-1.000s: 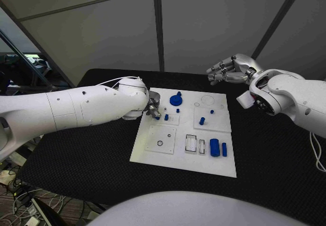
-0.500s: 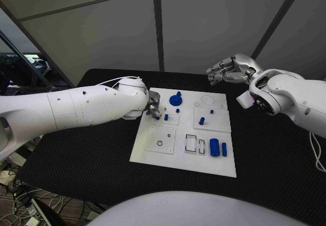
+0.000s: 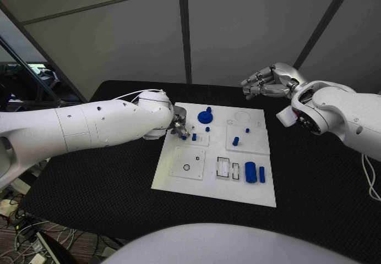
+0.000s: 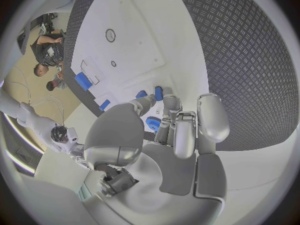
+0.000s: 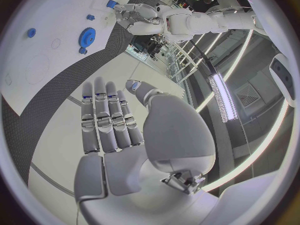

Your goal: Assemble the parts on the task board

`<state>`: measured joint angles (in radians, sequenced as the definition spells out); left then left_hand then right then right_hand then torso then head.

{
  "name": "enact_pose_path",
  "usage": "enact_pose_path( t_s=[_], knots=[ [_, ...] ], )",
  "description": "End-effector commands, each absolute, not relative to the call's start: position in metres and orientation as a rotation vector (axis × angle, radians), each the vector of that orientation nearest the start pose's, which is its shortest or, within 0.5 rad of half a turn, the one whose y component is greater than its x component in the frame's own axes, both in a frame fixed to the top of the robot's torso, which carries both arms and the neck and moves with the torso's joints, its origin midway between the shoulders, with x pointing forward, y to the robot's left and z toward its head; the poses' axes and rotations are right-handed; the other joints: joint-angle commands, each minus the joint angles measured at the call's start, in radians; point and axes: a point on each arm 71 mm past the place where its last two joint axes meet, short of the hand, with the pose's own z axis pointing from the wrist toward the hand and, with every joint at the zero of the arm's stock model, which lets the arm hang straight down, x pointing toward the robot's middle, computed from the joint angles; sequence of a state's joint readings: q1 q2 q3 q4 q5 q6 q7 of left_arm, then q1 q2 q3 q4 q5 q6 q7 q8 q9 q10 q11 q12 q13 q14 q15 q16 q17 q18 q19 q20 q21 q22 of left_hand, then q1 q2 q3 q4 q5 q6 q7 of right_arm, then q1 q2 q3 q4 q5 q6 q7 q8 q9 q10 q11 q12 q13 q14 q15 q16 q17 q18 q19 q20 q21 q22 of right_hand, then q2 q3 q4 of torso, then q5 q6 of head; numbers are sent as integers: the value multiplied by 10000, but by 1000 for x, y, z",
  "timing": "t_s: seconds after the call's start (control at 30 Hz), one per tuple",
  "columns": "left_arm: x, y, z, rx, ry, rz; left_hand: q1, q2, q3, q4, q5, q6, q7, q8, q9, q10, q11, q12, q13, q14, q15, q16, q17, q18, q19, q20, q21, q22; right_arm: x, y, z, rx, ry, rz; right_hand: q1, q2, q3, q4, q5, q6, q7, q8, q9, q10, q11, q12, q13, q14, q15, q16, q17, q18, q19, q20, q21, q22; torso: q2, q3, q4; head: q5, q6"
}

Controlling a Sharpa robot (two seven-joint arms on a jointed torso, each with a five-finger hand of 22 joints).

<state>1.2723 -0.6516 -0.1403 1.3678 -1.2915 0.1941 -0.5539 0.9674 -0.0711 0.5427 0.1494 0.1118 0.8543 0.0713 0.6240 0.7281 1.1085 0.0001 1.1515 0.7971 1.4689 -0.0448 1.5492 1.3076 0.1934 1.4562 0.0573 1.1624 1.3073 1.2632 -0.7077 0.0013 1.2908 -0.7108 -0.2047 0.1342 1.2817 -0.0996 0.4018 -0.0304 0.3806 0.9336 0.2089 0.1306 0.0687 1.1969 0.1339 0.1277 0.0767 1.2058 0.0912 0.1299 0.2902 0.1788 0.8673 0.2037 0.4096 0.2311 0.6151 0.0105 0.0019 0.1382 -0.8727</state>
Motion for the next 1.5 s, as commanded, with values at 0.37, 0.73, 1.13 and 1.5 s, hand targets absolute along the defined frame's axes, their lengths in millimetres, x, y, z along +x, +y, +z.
enact_pose_path(
  t_s=[0.37,0.73,1.13,1.5],
  knots=[
    [506,174,-231,1039,22642,-1761,-176,-30,-355,181,-8,111,21,-63,-46,1,59,85,31,919,-68,79,2413,-1233,74,-4,132,1704,541,-196,-152,4247,16749,11539,13,24,53,-5,45,0,-14,60,1,-29,-24,43,-14,22,-62,-9,-13,22,47,14,-46,-17,0,1,4,11,1],
    [507,176,-232,1058,22714,-1693,-300,-153,-881,485,-4,165,24,-107,-100,17,64,126,60,927,-65,88,2428,-1239,89,-4,167,1712,541,-196,-152,4248,16756,11538,13,24,53,-5,45,0,-14,60,1,-29,-24,43,-14,22,-62,-9,-13,22,47,14,-46,-17,-3,-1,8,5,1],
    [507,179,-231,516,22506,-1936,-339,-161,-1085,640,1,185,18,-119,-118,1,60,121,33,925,-67,85,2424,-1234,85,-5,142,1706,541,-196,-153,4260,16769,11520,13,24,53,-5,45,0,-14,60,1,-29,-24,43,-14,22,-62,-9,-13,22,47,14,-46,-17,-1,-5,9,2,1],
    [518,186,-212,-534,21279,-2384,-366,-124,-1234,831,15,165,22,-141,-135,-83,63,65,-73,915,-66,71,2402,-1215,59,-9,36,1681,541,-197,-153,4264,16777,11498,13,24,53,-5,45,0,-14,60,1,-29,-24,43,-14,22,-62,-9,-13,22,47,14,-46,-17,-6,-6,6,-5,1]
  ],
)
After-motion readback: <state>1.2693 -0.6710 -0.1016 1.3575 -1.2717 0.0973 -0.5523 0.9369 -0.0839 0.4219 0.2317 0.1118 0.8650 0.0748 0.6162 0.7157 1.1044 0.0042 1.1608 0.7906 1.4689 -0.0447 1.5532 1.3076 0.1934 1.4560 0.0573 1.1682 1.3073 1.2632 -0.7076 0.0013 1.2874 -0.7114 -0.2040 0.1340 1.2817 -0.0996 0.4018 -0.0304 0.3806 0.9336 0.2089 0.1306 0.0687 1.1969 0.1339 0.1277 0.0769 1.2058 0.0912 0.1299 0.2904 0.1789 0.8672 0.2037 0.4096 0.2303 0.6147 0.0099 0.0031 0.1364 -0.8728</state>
